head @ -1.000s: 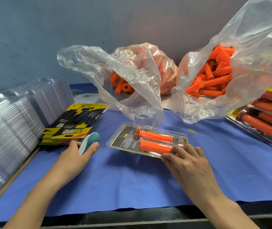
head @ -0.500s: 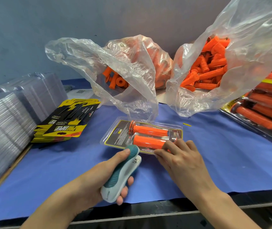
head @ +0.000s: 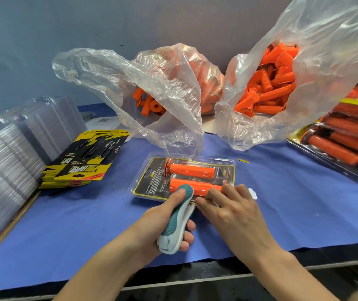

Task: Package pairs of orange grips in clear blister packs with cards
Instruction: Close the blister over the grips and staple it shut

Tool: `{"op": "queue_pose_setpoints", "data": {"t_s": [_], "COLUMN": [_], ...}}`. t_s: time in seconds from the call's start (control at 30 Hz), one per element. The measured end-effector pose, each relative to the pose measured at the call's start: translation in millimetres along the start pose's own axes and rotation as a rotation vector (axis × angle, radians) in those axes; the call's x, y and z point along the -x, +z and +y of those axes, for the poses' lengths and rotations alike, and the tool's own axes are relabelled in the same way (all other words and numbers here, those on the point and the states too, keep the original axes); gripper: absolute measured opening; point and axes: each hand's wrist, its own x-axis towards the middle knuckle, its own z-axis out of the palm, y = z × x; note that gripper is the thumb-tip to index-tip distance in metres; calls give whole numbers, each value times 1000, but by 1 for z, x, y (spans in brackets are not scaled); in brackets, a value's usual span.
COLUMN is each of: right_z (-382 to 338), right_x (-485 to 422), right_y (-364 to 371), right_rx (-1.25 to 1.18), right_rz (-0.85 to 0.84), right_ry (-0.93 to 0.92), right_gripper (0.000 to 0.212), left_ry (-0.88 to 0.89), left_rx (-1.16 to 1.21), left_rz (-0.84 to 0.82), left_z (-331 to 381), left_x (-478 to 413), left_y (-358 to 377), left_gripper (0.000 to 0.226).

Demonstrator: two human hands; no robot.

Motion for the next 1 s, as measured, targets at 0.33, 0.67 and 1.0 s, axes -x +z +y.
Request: {"op": "queue_pose_setpoints", "data": {"t_s": [0.33,0.67,1.0], "right_z": [0,1,0], "right_x": [0,1,1], "right_y": [1,4,4], "right_rx": [-55,-54,-52], "right_rz": [32,47,57], "right_ry": [17,1,-1], "right_gripper": [16,16,14], "left_ry": [7,6,33], "left_rx": [0,36,3], "left_rz": [-5,-39,-24], "left_z": [-3,-3,-6], "left_x": [-1,-2,-3], "left_y": [-2,2,1], "left_gripper": [57,52,59]}}
